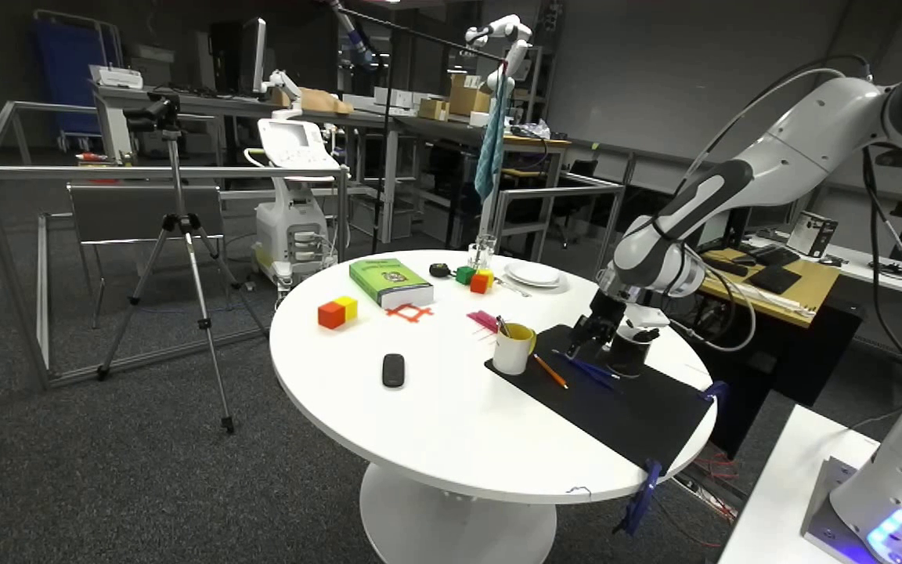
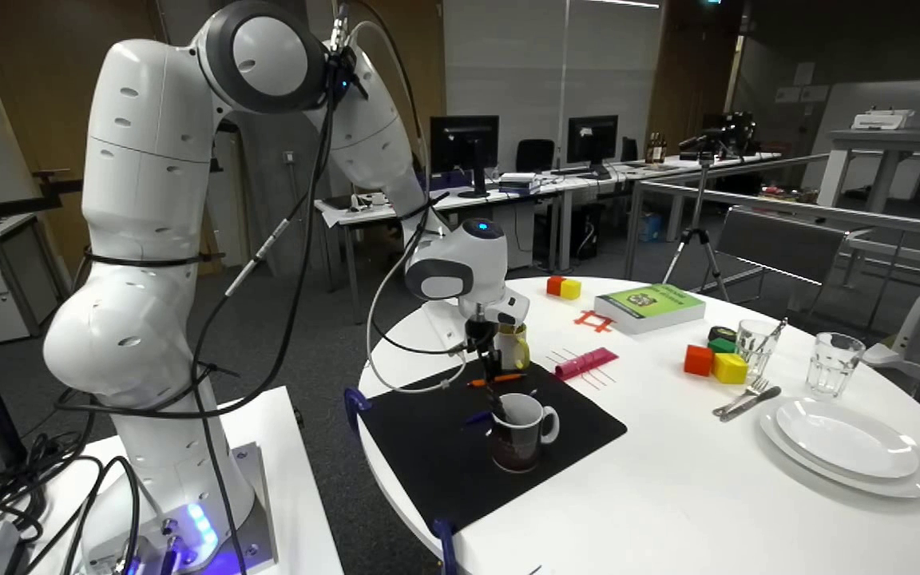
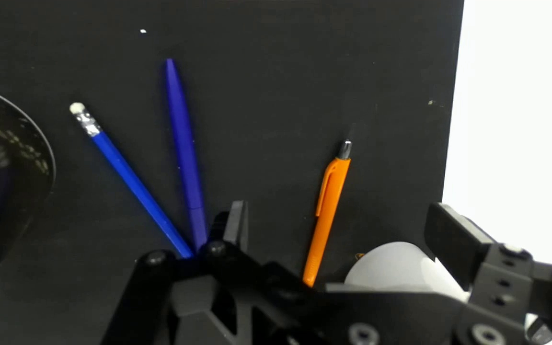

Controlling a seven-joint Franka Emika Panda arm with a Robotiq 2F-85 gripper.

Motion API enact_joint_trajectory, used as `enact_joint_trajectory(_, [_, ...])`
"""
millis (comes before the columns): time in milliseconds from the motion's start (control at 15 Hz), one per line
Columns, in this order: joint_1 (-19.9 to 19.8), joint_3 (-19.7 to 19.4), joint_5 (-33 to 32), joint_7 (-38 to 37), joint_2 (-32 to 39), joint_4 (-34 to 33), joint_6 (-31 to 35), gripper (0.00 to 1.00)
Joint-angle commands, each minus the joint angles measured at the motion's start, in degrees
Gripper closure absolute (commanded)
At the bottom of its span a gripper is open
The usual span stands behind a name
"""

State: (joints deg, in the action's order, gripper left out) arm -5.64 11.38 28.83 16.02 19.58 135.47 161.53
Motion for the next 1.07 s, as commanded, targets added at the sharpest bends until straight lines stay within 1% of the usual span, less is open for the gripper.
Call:
enact_joint_trajectory(0, [-0.6,3.2,0.5,0.7,1.7,-0.1,4.7,0.0])
enact_joint_trajectory(200, [-0.5,5.4,-0.7,-0.2,3.3,-0.6,6.9,0.0])
enact_joint_trajectory(333, [0.2,5.2,-3.6,-1.1,4.1,-0.9,7.5,0.0])
enact_joint_trajectory(533, [2.8,2.4,-9.5,-4.5,4.2,-1.9,6.8,0.0])
enact_joint_trajectory(600, [4.0,0.8,-12.0,-6.1,3.9,-2.3,5.9,0.0])
enact_joint_trajectory(733, [5.1,-0.7,-15.4,-8.3,4.1,-3.3,6.0,0.0])
enact_joint_trajectory(1000, [7.6,-3.0,-18.7,-13.4,4.1,-5.2,6.0,0.0])
